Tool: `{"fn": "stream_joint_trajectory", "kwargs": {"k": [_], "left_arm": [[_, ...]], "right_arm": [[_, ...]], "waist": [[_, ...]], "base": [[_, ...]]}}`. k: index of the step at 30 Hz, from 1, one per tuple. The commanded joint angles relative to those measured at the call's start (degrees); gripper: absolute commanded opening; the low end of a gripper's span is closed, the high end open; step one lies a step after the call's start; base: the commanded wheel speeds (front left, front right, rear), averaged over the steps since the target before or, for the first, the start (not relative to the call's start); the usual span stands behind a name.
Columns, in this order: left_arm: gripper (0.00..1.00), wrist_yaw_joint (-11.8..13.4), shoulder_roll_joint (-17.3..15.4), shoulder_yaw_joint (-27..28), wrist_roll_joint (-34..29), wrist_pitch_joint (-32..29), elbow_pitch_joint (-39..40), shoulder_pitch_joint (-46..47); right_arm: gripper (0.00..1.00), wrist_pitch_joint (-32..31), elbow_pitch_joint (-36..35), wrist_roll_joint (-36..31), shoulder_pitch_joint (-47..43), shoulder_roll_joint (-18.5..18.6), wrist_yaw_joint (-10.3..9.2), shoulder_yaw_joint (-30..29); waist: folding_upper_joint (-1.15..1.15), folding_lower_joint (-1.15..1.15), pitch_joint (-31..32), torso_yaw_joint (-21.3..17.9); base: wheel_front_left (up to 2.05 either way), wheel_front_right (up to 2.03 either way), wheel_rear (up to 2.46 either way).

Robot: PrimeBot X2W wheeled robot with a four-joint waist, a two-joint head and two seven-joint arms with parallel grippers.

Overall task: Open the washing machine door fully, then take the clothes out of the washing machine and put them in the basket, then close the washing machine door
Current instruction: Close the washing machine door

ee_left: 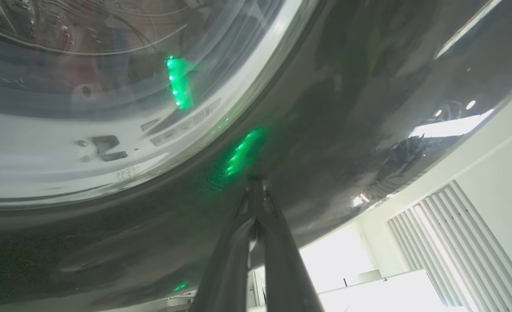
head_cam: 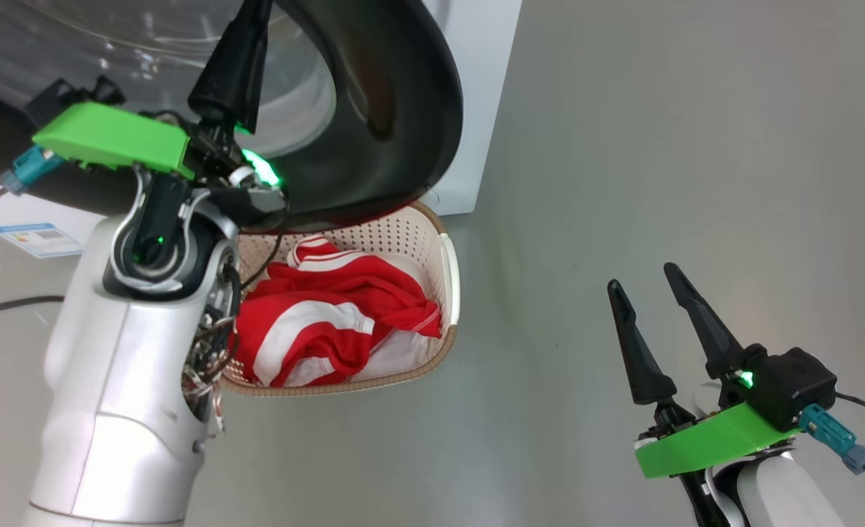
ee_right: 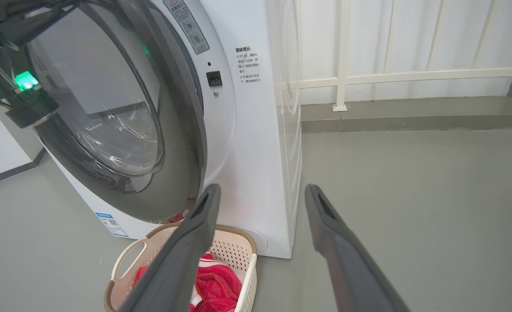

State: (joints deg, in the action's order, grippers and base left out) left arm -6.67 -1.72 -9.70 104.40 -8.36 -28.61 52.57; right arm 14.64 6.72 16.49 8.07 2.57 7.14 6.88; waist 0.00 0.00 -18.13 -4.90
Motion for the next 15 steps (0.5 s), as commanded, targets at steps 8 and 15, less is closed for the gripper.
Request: {"fn": "stream_joint_trajectory", "kwargs": {"k": [8,15], "left_arm": [[0.00,-0.79,-1.16,0.43,-1.63,1.27,1.43,3.22],[0.00,-0.80,-1.17,1.28,-2.95,0.97,2.99,-0.17]], "right_arm": [[1.00,0.36,-1.42,-0.10,2.13,0.31,0.35,1.73],[1.00,0.36,-0.80,0.19,2.03,0.31,0.35,1.30]], "waist": [[0.00,0.00,-1.14,-0.99],[0.00,0.00,0.44,-1.34]], "base": [[0.00,0.00,0.00],[0.00,0.00,0.00]]}}
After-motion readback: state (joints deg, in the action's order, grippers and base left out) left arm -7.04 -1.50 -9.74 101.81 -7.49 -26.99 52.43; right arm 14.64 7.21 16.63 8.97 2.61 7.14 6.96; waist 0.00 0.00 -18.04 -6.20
